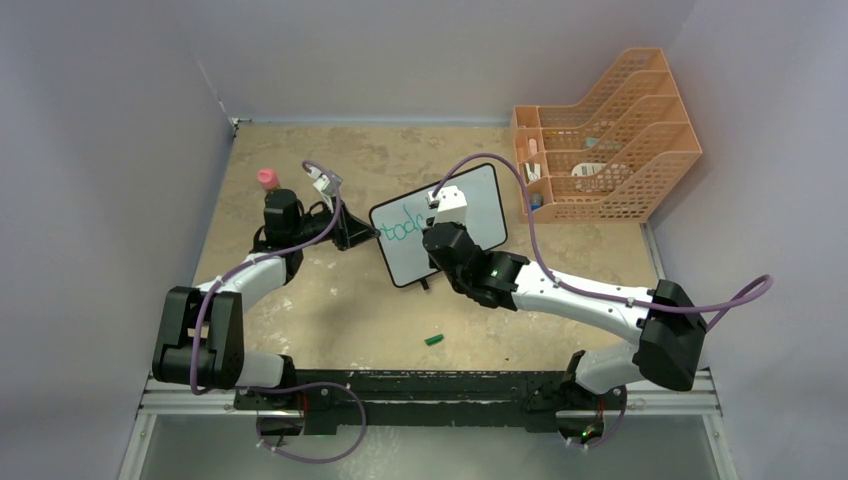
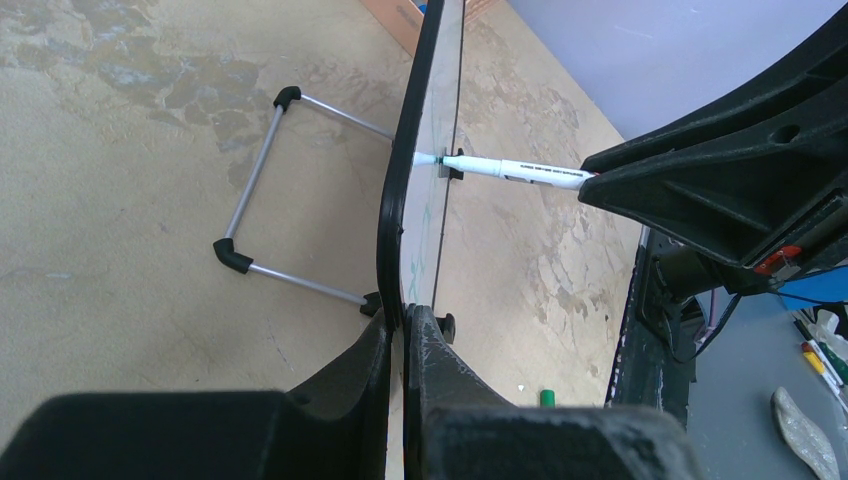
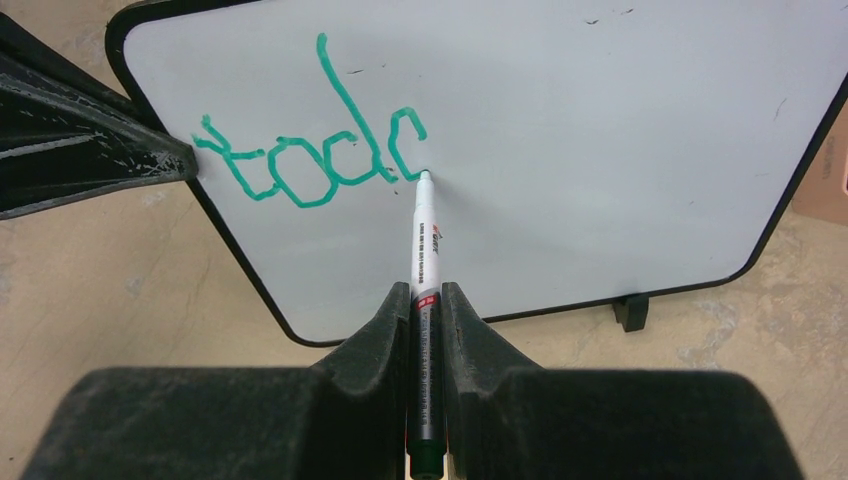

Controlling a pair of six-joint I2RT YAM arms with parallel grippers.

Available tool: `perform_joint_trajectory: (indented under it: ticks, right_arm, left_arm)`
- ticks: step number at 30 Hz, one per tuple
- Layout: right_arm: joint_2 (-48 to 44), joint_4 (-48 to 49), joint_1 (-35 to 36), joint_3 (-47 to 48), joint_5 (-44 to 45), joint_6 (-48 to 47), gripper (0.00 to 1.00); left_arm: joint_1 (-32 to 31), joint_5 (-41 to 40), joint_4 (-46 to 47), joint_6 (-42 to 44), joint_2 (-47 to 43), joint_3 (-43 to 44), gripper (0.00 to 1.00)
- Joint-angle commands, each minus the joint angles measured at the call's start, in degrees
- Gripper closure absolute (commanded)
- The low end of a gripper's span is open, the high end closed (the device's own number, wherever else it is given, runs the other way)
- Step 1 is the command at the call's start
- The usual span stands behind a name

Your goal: Write a sentence on the whiteboard

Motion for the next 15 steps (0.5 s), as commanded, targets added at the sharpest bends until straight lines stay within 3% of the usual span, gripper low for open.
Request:
perform_joint_trajectory:
  ticks: [1, 15]
  right_arm:
    - [-1.35, 2.72, -0.4, 0.76, 3.44, -0.92, 1.0]
    - [-1.42, 5.72, -0.4, 1.7, 3.45, -2.65, 1.0]
  left_arm:
    - [-0.44, 0.86, 0.87, 2.58, -1.59, 1.45, 1.0]
    - [-0.44, 0.86, 0.87, 2.58, -1.59, 1.45, 1.0]
